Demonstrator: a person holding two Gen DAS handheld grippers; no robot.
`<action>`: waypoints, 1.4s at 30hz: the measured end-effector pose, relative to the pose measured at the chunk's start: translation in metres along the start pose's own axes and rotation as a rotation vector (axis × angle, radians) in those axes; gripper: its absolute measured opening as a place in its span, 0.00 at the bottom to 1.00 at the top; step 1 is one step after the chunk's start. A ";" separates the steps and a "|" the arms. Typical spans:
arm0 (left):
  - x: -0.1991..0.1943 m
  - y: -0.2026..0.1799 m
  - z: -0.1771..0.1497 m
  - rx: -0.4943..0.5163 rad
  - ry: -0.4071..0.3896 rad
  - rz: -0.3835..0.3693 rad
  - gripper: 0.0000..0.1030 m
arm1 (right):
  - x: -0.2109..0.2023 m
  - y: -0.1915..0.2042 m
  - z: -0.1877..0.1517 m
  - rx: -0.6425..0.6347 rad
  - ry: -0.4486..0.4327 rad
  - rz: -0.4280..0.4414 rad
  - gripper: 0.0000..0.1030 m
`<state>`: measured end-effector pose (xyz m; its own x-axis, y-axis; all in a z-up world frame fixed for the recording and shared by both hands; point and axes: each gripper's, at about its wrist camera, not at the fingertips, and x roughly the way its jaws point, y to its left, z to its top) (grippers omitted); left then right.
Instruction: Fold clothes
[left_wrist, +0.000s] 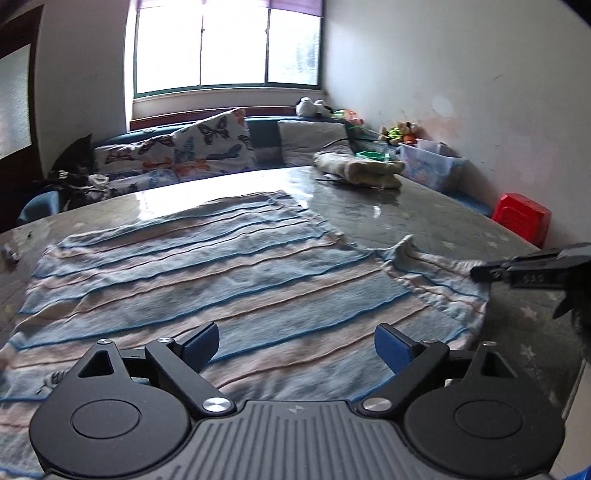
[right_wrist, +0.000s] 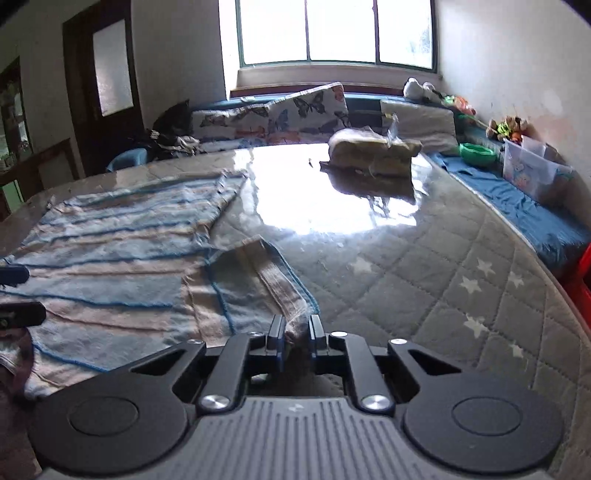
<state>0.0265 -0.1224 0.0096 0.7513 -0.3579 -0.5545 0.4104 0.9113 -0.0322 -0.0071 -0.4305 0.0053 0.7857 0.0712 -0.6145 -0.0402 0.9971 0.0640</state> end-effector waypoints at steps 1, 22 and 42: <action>-0.001 0.003 -0.001 -0.002 0.000 0.005 0.90 | -0.003 0.002 0.002 -0.001 -0.009 0.009 0.11; -0.025 0.038 -0.019 -0.080 -0.018 0.071 0.92 | 0.003 0.132 0.023 -0.188 0.030 0.351 0.16; 0.004 -0.021 0.008 0.055 -0.021 -0.132 0.49 | 0.064 0.082 0.065 -0.216 0.060 0.245 0.18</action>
<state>0.0248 -0.1445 0.0144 0.6993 -0.4787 -0.5308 0.5339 0.8436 -0.0574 0.0802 -0.3463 0.0228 0.6990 0.3045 -0.6470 -0.3583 0.9322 0.0516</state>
